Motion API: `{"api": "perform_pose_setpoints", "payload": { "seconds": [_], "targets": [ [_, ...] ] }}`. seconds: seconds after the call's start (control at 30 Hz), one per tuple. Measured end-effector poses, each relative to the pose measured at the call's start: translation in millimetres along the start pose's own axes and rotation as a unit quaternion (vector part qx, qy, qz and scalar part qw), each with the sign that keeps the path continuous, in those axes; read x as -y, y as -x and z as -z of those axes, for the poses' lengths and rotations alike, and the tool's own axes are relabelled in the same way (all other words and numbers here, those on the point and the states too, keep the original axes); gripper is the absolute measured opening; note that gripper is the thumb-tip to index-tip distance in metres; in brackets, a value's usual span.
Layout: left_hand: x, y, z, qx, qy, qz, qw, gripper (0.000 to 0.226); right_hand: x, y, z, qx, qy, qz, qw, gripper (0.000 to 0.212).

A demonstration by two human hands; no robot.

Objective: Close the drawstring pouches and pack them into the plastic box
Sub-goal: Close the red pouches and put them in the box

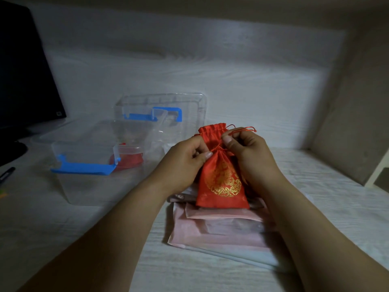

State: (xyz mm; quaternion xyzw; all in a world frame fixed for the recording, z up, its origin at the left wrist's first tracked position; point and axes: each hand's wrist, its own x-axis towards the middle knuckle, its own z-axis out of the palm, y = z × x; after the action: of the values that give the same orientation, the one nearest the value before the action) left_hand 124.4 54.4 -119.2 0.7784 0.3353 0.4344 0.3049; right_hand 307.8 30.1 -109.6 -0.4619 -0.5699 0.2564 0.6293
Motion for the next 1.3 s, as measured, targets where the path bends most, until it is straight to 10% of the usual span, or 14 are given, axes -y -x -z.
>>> {"api": "perform_pose_setpoints", "payload": {
  "seconds": [0.47,0.87,1.3],
  "targets": [
    [-9,4,0,0.013,0.071,0.094,0.993,0.047,-7,-4,0,-0.041,0.018,0.006,0.999,0.022],
    [-14,14,-8,-0.099,0.02,0.036,0.994,0.028,25,19,5,0.061,-0.104,-0.164,0.979,0.043],
    [-95,23,85,-0.201,-0.102,0.022,0.974,0.006,104,14,-59,0.072,-0.016,-0.082,0.994,0.029]
  ]
}}
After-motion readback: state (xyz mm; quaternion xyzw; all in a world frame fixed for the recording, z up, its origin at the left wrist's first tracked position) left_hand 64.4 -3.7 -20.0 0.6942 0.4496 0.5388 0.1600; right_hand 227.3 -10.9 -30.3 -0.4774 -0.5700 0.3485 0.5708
